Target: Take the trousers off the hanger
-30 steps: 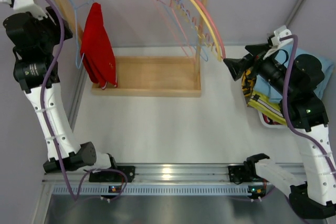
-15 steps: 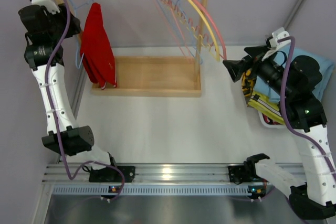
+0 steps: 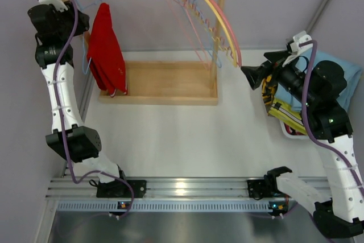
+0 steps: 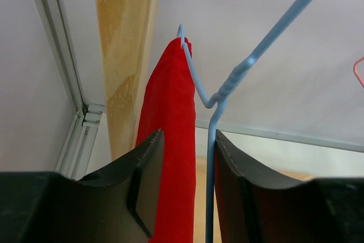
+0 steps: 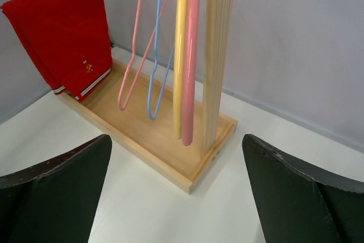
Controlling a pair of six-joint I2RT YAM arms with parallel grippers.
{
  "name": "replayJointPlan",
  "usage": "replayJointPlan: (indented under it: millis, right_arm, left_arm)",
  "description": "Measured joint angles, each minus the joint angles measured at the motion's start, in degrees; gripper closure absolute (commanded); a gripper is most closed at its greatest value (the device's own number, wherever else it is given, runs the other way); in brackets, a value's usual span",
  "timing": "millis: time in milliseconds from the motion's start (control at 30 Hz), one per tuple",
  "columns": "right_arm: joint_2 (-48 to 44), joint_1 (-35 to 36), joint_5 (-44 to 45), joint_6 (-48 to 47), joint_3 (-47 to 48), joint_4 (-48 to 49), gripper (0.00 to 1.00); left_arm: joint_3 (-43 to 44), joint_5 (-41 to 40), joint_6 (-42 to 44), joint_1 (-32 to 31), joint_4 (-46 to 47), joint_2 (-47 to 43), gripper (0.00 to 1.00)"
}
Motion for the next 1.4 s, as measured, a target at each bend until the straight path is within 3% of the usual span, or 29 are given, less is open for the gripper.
replayJointPlan:
  millis: [200, 400, 567, 667, 1400]
  right_arm:
    - [0.0, 0.0, 0.0, 0.0, -1.0, 0.2, 0.01]
    - [0.0, 0.0, 0.0, 0.0, -1.1, 0.2, 0.01]
    - [0.0, 0.0, 0.0, -0.1, -1.3, 0.3, 0.01]
    - [-0.1, 0.0, 0.0, -0.2, -1.3, 0.4, 0.01]
    - [-0.7, 0.0, 0.0, -0.4, -1.4, 0.4, 0.01]
  left_arm:
    - [-1.3, 0.8, -1.2, 0.0, 2.0, 0.5, 0.57]
    - [-2.0, 0.9, -1.9, -0.4, 4.8, 0.5, 0.65]
    - [-2.7, 0.9, -3.1, -1.5, 6.8, 0.5, 0.91]
    - [-2.7, 0.9, -3.4, -2.3, 7.3, 0.5, 1.00]
    - [-3.0, 4.3, -10.7, -4.2, 9.6, 0.3, 1.00]
